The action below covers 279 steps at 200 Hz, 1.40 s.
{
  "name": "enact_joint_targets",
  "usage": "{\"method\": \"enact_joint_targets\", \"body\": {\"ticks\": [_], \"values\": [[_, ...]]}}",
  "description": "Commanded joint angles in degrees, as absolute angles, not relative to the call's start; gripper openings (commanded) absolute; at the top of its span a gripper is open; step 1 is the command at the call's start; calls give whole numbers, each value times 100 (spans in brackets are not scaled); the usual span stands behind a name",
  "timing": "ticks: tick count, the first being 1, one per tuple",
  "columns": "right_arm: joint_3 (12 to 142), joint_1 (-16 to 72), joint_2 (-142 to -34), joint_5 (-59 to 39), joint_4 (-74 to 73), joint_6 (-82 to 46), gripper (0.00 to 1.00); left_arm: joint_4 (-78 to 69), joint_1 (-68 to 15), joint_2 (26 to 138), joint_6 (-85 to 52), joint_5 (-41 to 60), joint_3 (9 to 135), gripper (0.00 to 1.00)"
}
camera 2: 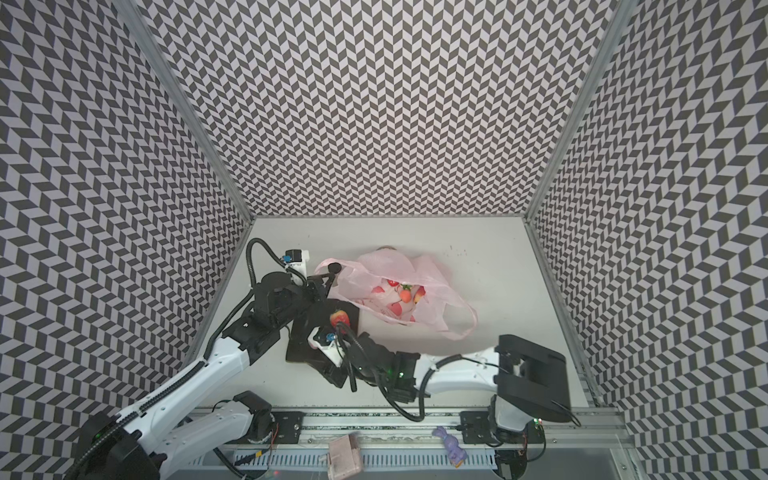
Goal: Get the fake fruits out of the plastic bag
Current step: 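Move the right gripper back into the pink bag opening, then push the right gripper deeper into the bag toward the remaining fruits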
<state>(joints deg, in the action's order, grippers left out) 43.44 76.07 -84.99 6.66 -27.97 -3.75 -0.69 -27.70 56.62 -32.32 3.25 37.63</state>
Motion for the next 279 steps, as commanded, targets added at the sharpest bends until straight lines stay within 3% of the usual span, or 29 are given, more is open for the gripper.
{"method": "enact_joint_targets", "body": {"ticks": [1, 39, 71, 107, 163, 212, 240, 279], "values": [[4021, 7594, -7572, 1439, -2170, -952, 50, -62, -2752, 5567, -3167, 372, 3851, 0], [4102, 7316, -6457, 2588, -737, -1747, 45, -311, -2758, 5412, -3194, 561, 3688, 0], [4415, 6505, -6188, 2805, 331, -2816, 37, -437, -2771, 5398, -3149, 800, 3561, 0], [4603, 5619, -6421, 2381, 625, -3322, 28, -493, -2919, 5365, -3125, 906, 3474, 0], [4669, 5335, -7521, 1786, 386, -3315, 23, -492, -3205, 5280, -3232, 783, 3353, 0], [4501, 5316, -7893, 1430, 254, -3445, 24, -569, -3339, 5239, -3322, 683, 3338, 0], [4526, 5194, -8137, 1752, 281, -3676, 34, -547, -3375, 5212, -3314, 677, 3317, 0], [4881, 4874, -8710, 2224, 238, -3807, 42, -490, -3410, 5056, -3210, 593, 3201, 0]]}}
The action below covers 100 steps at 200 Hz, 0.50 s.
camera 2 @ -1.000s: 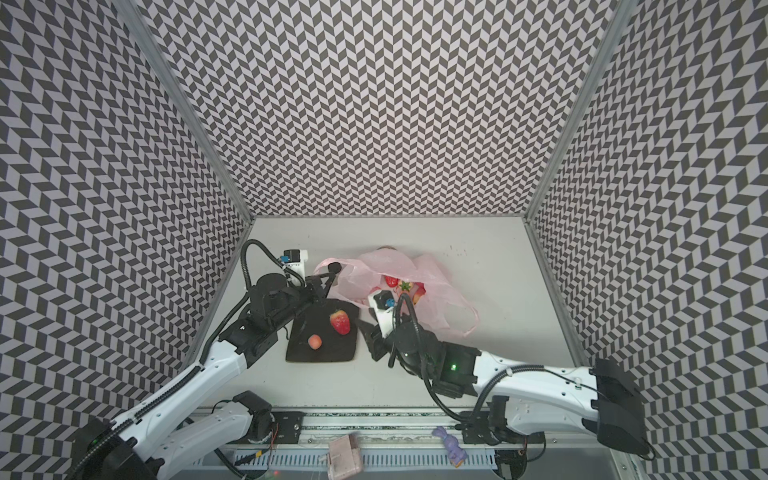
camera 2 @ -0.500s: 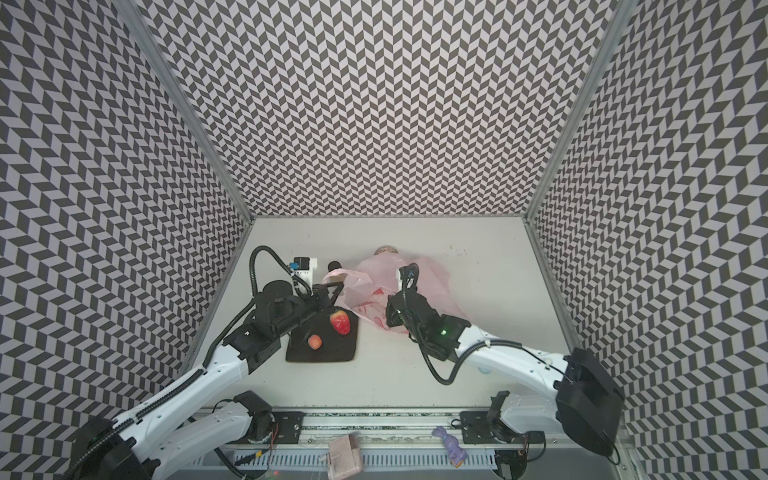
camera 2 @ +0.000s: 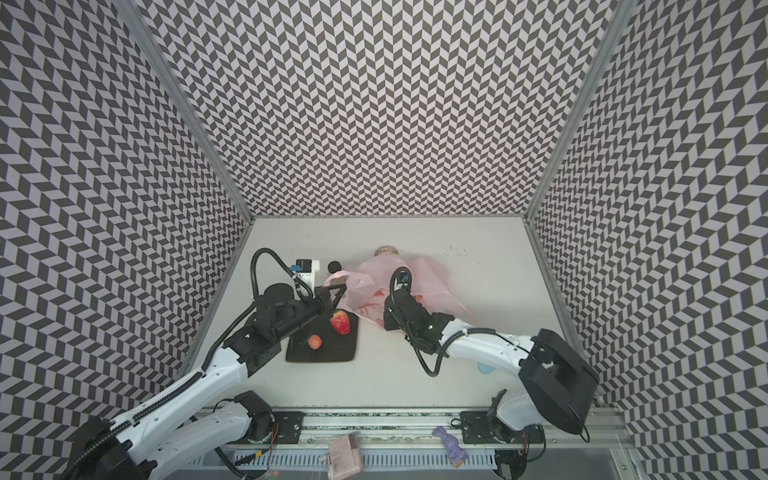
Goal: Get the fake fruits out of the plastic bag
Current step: 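Push the right gripper deeper into the bag toward the remaining fruits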
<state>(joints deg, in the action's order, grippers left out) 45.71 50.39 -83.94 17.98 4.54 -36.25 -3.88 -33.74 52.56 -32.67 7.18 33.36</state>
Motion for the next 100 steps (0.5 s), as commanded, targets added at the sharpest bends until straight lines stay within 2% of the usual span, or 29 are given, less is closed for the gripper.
{"method": "enact_joint_targets", "body": {"ticks": [1, 59, 100], "values": [[4893, 4863, -8732, 2228, 233, -3802, 42, -491, -3410, 5046, -3218, 587, 3191, 0], [5753, 4476, -9841, 2413, 582, -3563, 50, -527, -3523, 5022, -3248, 609, 3188, 0], [6119, 4338, -10417, 2549, 669, -3551, 50, -536, -3584, 5048, -3261, 644, 3164, 0]]}}
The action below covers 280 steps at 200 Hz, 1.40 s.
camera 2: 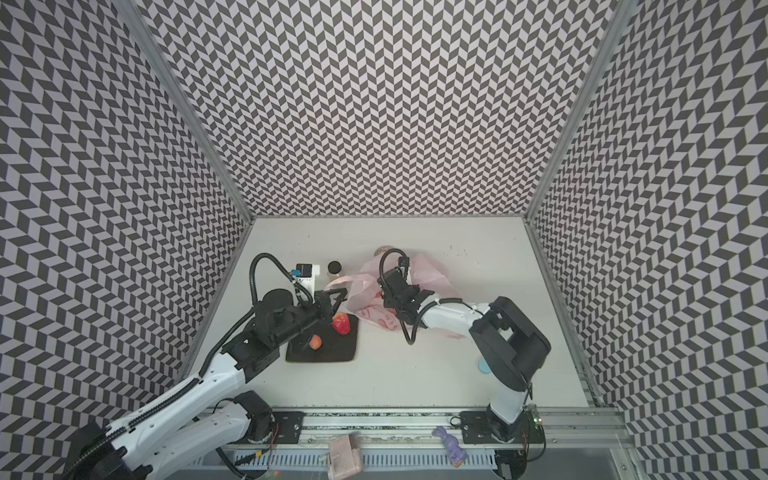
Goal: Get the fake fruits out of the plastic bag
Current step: 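Push the right gripper deeper into the bag toward the remaining fruits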
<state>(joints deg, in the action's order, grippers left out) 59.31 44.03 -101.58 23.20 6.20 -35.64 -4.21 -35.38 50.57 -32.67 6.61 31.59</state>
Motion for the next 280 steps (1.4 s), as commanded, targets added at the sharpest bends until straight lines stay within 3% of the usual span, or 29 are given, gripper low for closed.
{"method": "enact_joint_targets", "body": {"ticks": [1, 119, 155, 219, 280], "values": [[6127, 4335, -10429, 2549, 664, -3551, 50, -536, -3585, 5051, -3261, 643, 3164, 0], [6634, 4104, -11499, 2646, 700, -3544, 47, -450, -3595, 4911, -3294, 566, 3083, 0], [6622, 4106, -11466, 2586, 785, -3457, 41, -490, -3596, 4931, -3305, 557, 3082, 0], [6484, 4140, -10475, 2532, 790, -3122, 19, -640, -3603, 5050, -3374, 583, 3076, 0], [5578, 4166, -8977, 1275, 243, -2880, 16, -823, -3603, 5173, -3436, 562, 3069, 0]]}}
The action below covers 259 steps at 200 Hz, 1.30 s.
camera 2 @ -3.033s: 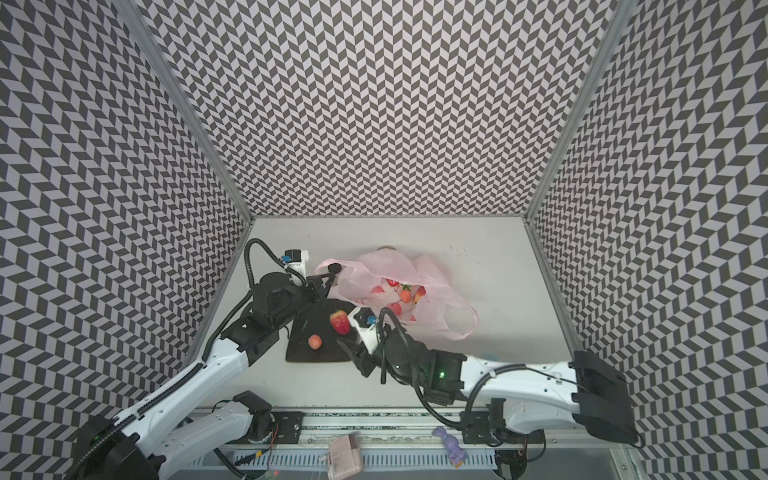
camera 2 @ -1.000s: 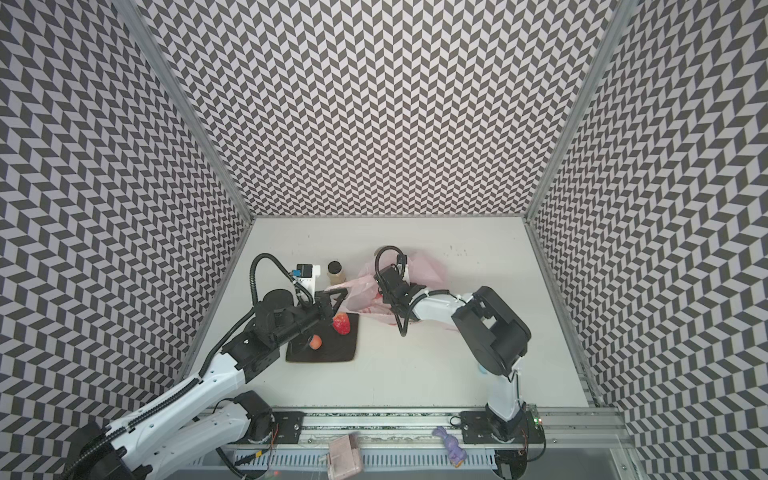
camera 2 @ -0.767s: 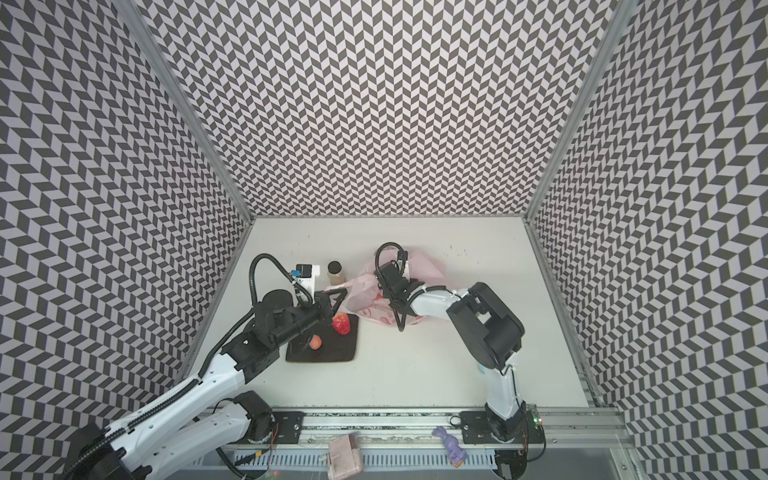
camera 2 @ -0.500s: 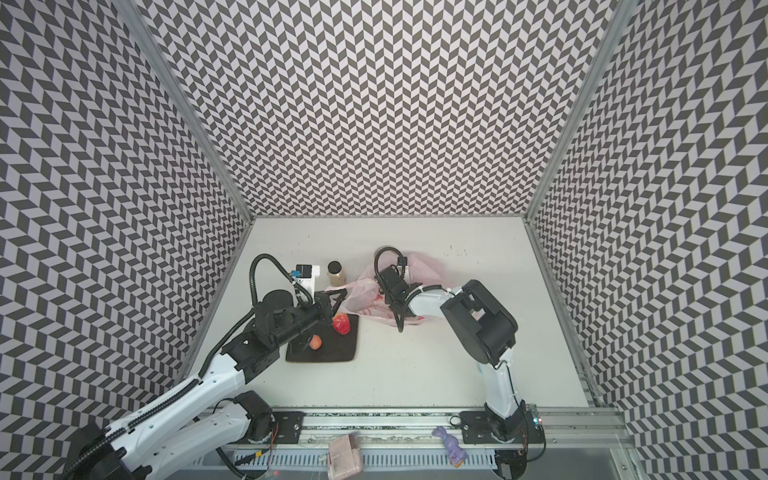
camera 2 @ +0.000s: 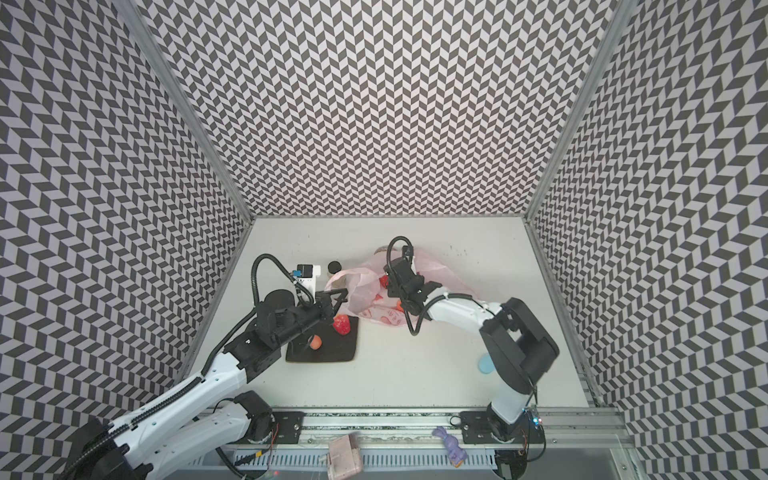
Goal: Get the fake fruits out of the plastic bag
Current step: 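Push the right gripper deeper into the bag toward the remaining fruits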
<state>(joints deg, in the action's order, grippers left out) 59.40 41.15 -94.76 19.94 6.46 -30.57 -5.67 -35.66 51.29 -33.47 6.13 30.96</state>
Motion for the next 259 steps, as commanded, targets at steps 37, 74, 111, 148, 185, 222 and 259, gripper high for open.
{"method": "enact_joint_targets", "body": {"ticks": [37, 74, 111, 148, 185, 222, 259], "values": [[5054, 4179, -8096, 353, 7, -2667, 16, -950, -3598, 5299, -3483, 492, 3114, 0], [4717, 4279, -7326, -741, -233, -2434, 16, -1093, -3595, 5430, -3533, 458, 3151, 0], [4467, 4680, -6840, -1083, -404, -2196, 16, -1204, -3591, 5539, -3543, 382, 3203, 0], [4324, 4746, -7016, 163, -131, -2481, 15, -1233, -3586, 5599, -3542, 403, 3225, 0], [4498, 4661, -7809, 1521, 215, -3050, 28, -1015, -3591, 5456, -3487, 479, 3092, 0], [5018, 4542, -8829, 1996, 325, -3167, 41, -670, -3605, 5278, -3368, 558, 2968, 0], [5489, 4430, -9696, 2348, 219, -3267, 48, -625, -3604, 5151, -3417, 584, 2839, 0]]}}
